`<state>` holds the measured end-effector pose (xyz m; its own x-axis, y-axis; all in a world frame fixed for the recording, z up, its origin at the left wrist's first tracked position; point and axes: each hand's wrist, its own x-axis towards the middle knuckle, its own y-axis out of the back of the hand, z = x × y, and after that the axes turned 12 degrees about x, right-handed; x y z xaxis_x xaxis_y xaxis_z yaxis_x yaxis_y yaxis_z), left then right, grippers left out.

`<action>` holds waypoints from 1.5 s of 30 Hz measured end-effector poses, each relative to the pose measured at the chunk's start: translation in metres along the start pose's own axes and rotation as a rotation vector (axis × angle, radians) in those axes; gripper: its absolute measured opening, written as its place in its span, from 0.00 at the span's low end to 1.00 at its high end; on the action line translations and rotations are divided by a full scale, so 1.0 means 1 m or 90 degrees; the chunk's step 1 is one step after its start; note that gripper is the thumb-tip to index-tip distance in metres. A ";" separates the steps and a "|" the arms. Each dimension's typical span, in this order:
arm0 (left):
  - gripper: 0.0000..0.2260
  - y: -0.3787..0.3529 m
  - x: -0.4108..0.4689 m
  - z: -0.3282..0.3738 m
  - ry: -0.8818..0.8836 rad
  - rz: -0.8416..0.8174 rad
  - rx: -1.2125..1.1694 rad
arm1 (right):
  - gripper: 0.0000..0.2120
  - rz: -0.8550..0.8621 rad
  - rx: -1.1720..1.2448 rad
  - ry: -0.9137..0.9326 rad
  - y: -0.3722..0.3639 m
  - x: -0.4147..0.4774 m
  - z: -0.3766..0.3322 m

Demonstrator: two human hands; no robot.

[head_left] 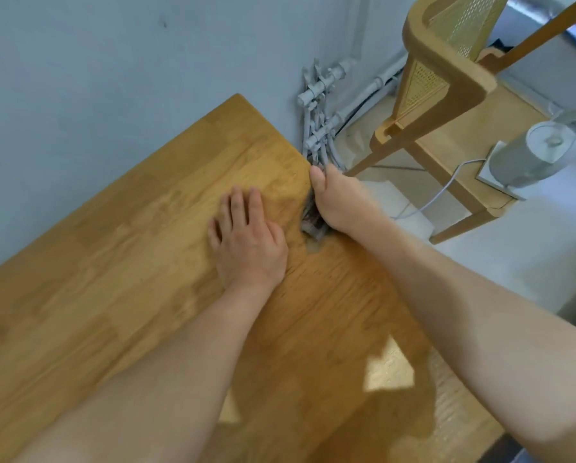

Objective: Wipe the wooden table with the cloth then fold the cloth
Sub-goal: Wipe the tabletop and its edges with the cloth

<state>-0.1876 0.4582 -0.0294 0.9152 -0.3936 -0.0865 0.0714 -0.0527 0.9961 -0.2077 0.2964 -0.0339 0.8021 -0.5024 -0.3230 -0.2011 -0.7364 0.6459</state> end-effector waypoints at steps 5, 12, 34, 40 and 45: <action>0.24 -0.004 0.001 -0.001 0.006 0.026 -0.013 | 0.23 0.028 -0.057 -0.102 0.033 -0.126 0.075; 0.26 -0.006 0.004 -0.003 -0.030 0.020 -0.013 | 0.25 0.138 -0.110 -0.091 0.021 -0.116 0.066; 0.28 -0.019 -0.138 0.054 -0.308 0.021 0.022 | 0.22 0.525 0.245 -0.378 0.025 -0.243 0.152; 0.27 -0.019 -0.140 0.054 -0.299 0.045 0.021 | 0.22 0.557 0.517 -0.394 -0.050 -0.306 0.102; 0.27 -0.018 -0.143 0.055 -0.305 0.052 0.015 | 0.28 0.514 0.578 -0.356 -0.105 -0.348 0.080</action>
<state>-0.3414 0.4644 -0.0366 0.6312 -0.7756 -0.0125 -0.0077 -0.0224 0.9997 -0.5100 0.5126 -0.0447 -0.0111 -0.8933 -0.4493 -0.9818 -0.0755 0.1743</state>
